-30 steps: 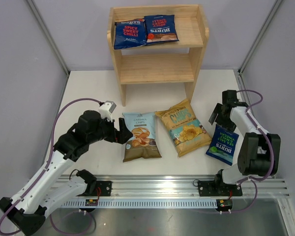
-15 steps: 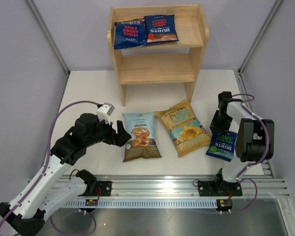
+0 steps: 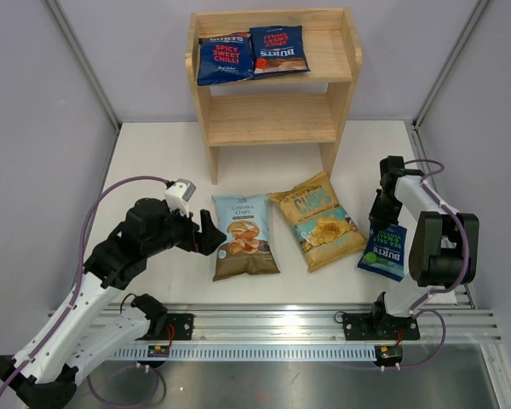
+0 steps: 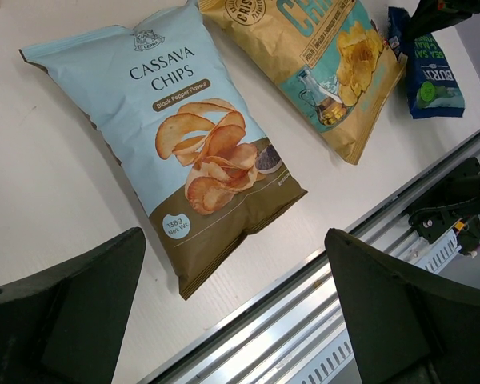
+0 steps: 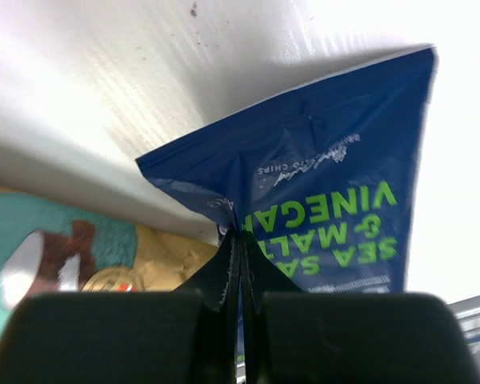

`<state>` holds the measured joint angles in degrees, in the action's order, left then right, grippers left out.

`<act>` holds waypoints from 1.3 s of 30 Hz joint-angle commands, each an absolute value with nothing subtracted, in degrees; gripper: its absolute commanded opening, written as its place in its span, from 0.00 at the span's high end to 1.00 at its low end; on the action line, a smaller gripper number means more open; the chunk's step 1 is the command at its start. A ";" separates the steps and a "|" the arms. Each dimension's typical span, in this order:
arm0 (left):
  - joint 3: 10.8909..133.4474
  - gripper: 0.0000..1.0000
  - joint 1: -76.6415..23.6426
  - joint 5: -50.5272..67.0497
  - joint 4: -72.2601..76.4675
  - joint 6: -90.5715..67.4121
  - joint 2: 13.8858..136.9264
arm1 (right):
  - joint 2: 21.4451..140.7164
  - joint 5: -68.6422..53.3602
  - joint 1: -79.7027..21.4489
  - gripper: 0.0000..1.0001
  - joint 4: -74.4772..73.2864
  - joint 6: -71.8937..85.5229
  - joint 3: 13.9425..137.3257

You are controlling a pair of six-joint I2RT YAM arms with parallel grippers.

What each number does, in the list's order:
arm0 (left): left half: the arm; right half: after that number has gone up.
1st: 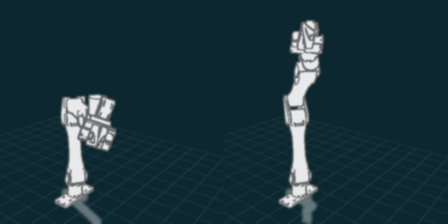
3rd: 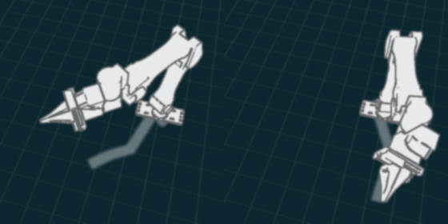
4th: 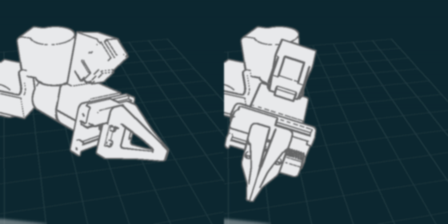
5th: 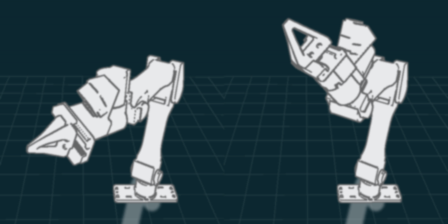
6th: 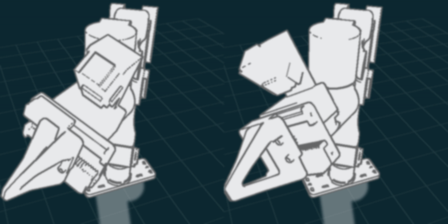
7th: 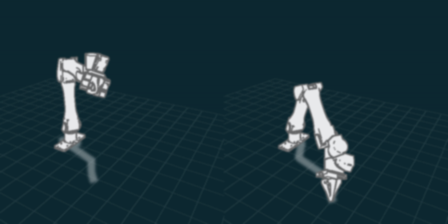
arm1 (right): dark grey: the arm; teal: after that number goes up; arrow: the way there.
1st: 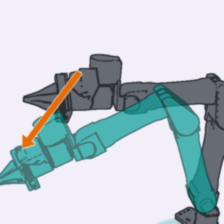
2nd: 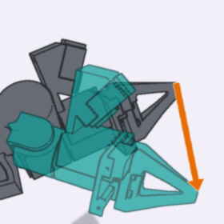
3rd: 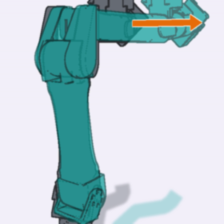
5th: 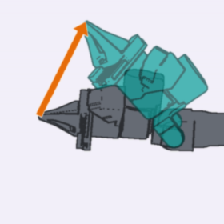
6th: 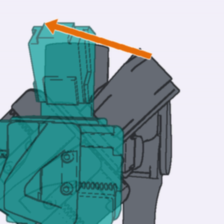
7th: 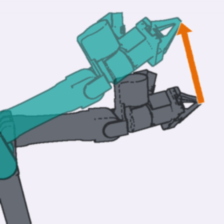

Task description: Place and organize the chips bags onto the shelf

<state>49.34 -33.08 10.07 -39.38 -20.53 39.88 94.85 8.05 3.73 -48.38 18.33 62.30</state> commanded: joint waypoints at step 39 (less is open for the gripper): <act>27.42 0.01 -65.83 -14.84 47.89 3.68 60.28 | 48.43 -26.63 0.53 1.00 -4.40 76.01 51.25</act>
<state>28.73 -64.77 -8.54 31.94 -4.03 58.06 51.24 -24.84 1.43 -13.87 65.98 51.72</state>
